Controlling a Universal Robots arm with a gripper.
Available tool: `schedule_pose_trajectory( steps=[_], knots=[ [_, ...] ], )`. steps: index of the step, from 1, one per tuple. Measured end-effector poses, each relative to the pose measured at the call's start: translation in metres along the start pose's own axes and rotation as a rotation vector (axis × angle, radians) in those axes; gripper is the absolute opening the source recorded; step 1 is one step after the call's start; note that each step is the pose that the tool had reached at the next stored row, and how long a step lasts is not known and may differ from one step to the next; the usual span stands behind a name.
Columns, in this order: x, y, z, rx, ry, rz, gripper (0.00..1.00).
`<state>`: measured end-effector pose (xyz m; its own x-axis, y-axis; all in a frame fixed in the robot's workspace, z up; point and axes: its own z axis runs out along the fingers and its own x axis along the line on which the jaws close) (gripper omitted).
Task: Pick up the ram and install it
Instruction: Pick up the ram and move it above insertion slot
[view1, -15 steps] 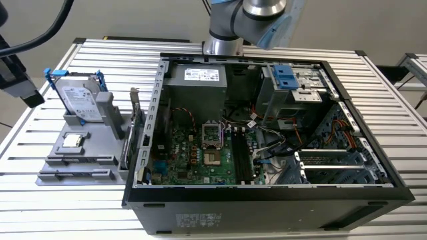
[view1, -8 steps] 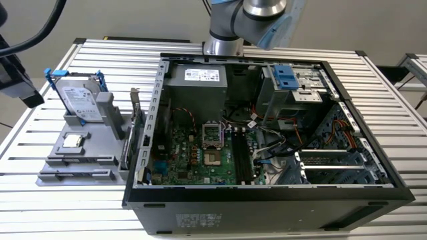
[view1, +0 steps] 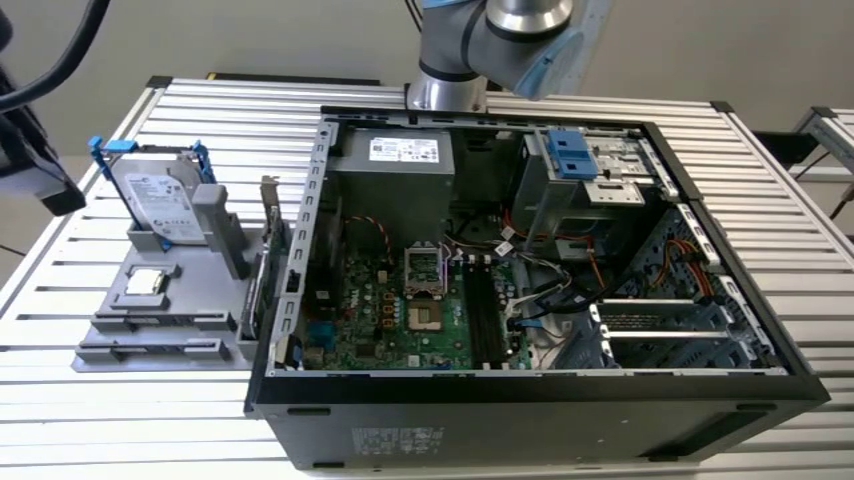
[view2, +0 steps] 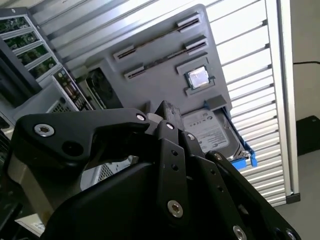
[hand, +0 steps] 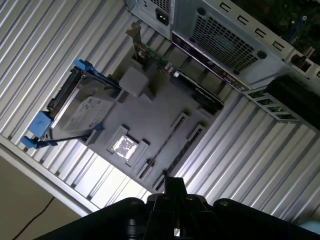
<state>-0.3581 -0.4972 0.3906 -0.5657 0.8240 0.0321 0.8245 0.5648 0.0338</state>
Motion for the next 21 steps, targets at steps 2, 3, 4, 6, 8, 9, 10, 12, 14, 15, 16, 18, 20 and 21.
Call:
schedule_pose_trajectory(
  steps=[2, 3, 4, 6, 8, 9, 10, 12, 14, 15, 16, 18, 20, 21],
  knots=[
    [0.0002, -0.0002, 0.0001, 0.0001, 0.0000, 0.020, 0.00],
    [0.0003, -0.0004, 0.0001, 0.0003, 0.0000, 0.029, 0.00],
    [0.0004, -0.0005, 0.0000, 0.0004, -0.0001, 0.039, 0.00],
    [0.0005, -0.0008, 0.0001, 0.0004, -0.0003, 0.057, 0.00],
    [0.0007, -0.0010, 0.0001, 0.0005, -0.0005, 0.076, 0.00],
    [0.0008, -0.0011, 0.0001, 0.0005, -0.0005, 0.085, 0.00],
    [0.0009, -0.0013, 0.0001, 0.0005, -0.0007, 0.095, 0.00],
    [0.0010, -0.0015, 0.0001, 0.0006, -0.0008, 0.113, 0.00],
    [0.0012, -0.0017, 0.0001, 0.0007, -0.0009, 0.131, 0.00],
    [0.0013, -0.0019, 0.0001, 0.0008, -0.0010, 0.141, 0.00],
    [0.0013, -0.0019, 0.0001, 0.0008, -0.0011, 0.149, 0.00],
    [0.0015, -0.0022, 0.0001, 0.0010, -0.0012, 0.168, 0.00],
    [0.0016, -0.0024, 0.0001, 0.0012, -0.0013, 0.186, 0.00],
    [0.0017, -0.0025, 0.0001, 0.0012, -0.0014, 0.195, 0.00]
  ],
)
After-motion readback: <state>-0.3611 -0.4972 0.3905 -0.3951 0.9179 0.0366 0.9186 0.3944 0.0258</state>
